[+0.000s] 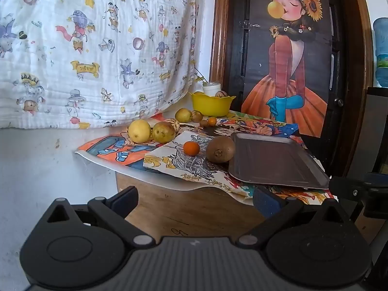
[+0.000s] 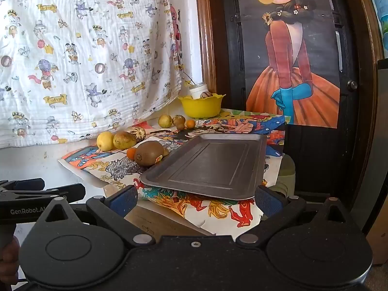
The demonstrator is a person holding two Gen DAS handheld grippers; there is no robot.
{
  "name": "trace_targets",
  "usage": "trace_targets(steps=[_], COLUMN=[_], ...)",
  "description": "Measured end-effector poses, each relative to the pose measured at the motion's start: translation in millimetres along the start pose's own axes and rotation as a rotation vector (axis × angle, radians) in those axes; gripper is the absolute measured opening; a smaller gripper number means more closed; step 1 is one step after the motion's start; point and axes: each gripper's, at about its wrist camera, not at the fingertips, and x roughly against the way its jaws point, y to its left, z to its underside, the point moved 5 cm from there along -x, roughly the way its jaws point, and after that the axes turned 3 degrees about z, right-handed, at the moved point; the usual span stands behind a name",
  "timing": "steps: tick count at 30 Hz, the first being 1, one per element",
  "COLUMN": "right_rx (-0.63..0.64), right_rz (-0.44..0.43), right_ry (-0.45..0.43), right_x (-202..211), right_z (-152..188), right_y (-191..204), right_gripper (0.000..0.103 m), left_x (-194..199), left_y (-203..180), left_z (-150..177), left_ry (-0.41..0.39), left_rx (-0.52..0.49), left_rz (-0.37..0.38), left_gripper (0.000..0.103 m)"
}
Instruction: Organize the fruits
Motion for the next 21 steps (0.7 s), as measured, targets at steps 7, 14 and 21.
trace_targets(steps=[7, 14, 21], right_rx=[0.001, 0.001, 0.001], right_rz=[0.000, -0.001, -0.001], right_ry=[0.006, 0.007, 0.008], right_x=[-0.7, 0.2, -0.5], right_z=[0.7, 0.9, 1.1], right_y=[0.5, 0.6, 0.3], right_gripper=[0.102, 0.102, 0.102], left_x=[-0.9, 0.8, 0.7], left_y=[1.0, -2.6, -2.4], left_z=[0.0, 2.7, 2.5], left_ry=[0.004, 0.003, 0.005], left_rx=[-0.001, -0.005, -0.006], left_rz=[-0.004, -0.002, -0.002], left_gripper=[0.103, 0.103, 0.103])
